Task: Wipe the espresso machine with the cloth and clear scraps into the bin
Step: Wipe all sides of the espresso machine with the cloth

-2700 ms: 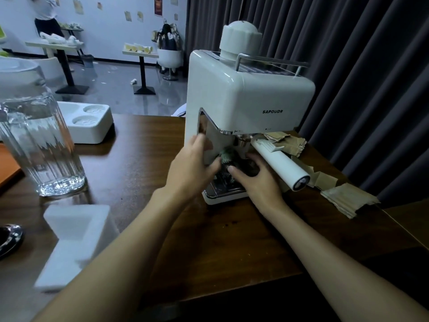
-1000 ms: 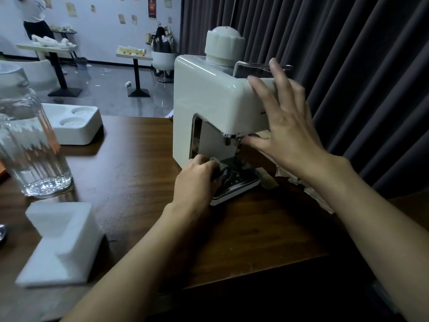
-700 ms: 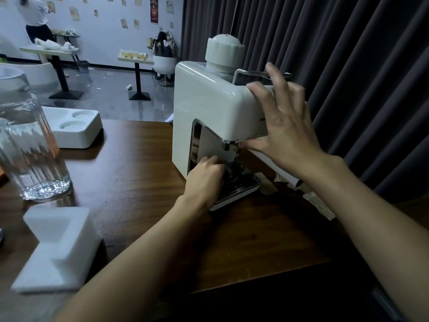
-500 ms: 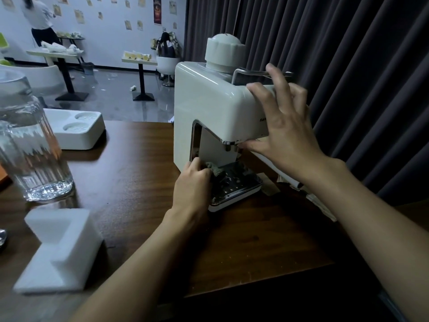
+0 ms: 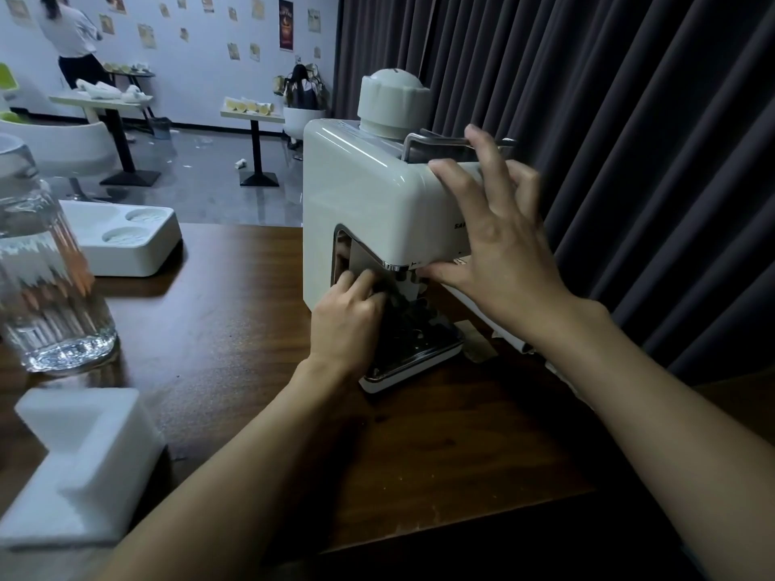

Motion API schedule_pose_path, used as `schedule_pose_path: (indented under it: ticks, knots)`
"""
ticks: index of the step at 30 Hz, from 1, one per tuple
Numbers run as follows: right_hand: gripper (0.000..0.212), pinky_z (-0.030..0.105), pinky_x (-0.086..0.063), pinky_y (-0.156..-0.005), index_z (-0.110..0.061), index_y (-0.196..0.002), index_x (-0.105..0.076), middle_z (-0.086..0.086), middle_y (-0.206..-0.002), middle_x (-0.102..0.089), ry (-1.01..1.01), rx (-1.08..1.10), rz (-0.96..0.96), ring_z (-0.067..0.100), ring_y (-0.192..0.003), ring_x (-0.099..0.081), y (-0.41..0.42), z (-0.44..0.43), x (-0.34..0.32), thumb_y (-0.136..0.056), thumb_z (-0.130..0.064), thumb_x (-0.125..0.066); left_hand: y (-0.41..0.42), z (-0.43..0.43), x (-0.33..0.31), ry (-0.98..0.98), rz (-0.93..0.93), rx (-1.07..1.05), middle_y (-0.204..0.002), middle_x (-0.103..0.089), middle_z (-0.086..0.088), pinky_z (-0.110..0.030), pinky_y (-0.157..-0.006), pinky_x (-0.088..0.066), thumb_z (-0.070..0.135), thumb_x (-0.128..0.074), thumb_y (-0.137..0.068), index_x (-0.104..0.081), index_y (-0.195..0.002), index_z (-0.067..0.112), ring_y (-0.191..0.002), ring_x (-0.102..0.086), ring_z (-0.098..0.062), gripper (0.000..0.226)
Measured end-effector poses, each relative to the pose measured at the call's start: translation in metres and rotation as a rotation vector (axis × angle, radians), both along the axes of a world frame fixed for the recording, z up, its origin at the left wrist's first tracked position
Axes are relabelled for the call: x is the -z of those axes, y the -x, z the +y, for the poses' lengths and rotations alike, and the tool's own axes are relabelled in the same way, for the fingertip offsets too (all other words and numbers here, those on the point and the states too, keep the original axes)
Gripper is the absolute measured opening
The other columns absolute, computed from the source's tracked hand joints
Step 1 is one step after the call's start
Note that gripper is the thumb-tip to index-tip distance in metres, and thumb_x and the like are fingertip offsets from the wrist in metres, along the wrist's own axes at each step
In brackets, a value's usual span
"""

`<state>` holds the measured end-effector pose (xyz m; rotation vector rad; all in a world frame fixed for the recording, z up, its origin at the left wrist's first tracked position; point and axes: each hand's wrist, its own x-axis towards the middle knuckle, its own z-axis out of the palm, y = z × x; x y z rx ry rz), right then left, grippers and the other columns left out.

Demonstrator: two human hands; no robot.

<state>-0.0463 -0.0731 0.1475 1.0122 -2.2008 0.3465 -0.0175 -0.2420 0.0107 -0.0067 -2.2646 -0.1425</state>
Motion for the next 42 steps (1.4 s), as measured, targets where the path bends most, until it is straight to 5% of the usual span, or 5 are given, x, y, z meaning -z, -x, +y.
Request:
schedule_pose_path:
  ticks: [16, 24, 31, 36, 42]
  knots:
    - [0.098, 0.066, -0.042, -0.097, -0.036, -0.143, -0.028, 0.0, -0.162, -0.007, 0.007, -0.013, -0.011, 0.035, -0.137, -0.018, -0.001, 0.0, 0.001, -0.064, -0.038, -0.085, 0.009, 0.009, -0.003, -0.3, -0.024, -0.047, -0.088, -0.064, -0.008, -0.028, -0.043, -0.037, 0.018, -0.084, -0.07, -0.066, -0.077, 0.007, -0.055, -0.059, -0.033, 0.023]
    - [0.1, 0.051, -0.024, -0.108, -0.028, -0.147, -0.028, 0.004, -0.161, -0.011, -0.001, 0.055, -0.013, 0.032, -0.139, -0.019, -0.022, -0.003, 0.003, -0.064, -0.048, -0.082, -0.02, 0.007, 0.008, -0.799, 0.036, -0.06, -0.088, -0.059, 0.005, -0.033, -0.073, -0.052, 0.014, -0.078, -0.077, -0.071, -0.09, 0.008, -0.081, -0.063, -0.021, 0.016]
    - [0.03, 0.03, -0.05, -0.066, -0.015, -0.115, -0.057, -0.002, -0.097, -0.057, 0.099, -0.184, -0.207, 0.015, -0.079, -0.055, -0.052, -0.014, 0.058, -0.088, -0.025, -0.068, -0.052, -0.01, -0.002, -0.765, 0.027, 0.108, -0.097, -0.057, 0.011, -0.028, -0.062, -0.054, 0.047, -0.077, -0.076, -0.072, -0.094, 0.02, -0.066, -0.055, -0.007, 0.032]
    - [0.056, 0.038, -0.042, -0.101, -0.036, -0.138, -0.045, -0.004, -0.139, -0.05, 0.005, -0.019, -0.671, 0.019, -0.126, -0.048, -0.022, -0.029, 0.101, -0.088, -0.054, -0.061, -0.06, -0.026, -0.037, -0.76, 0.124, 0.236, -0.116, -0.05, 0.007, -0.022, -0.08, -0.051, 0.039, -0.076, -0.082, -0.056, -0.126, 0.027, -0.097, -0.056, -0.007, 0.05]
    - [0.059, 0.04, -0.051, -0.09, -0.038, -0.125, -0.056, -0.009, -0.117, -0.06, 0.083, 0.008, -0.758, 0.012, -0.108, -0.057, -0.006, -0.057, 0.119, -0.078, -0.074, -0.05, -0.044, -0.03, -0.075, -0.736, 0.006, 0.379, -0.158, -0.016, 0.0, -0.043, -0.118, -0.025, 0.057, -0.074, -0.077, -0.022, -0.147, 0.053, -0.149, -0.014, -0.016, 0.087]
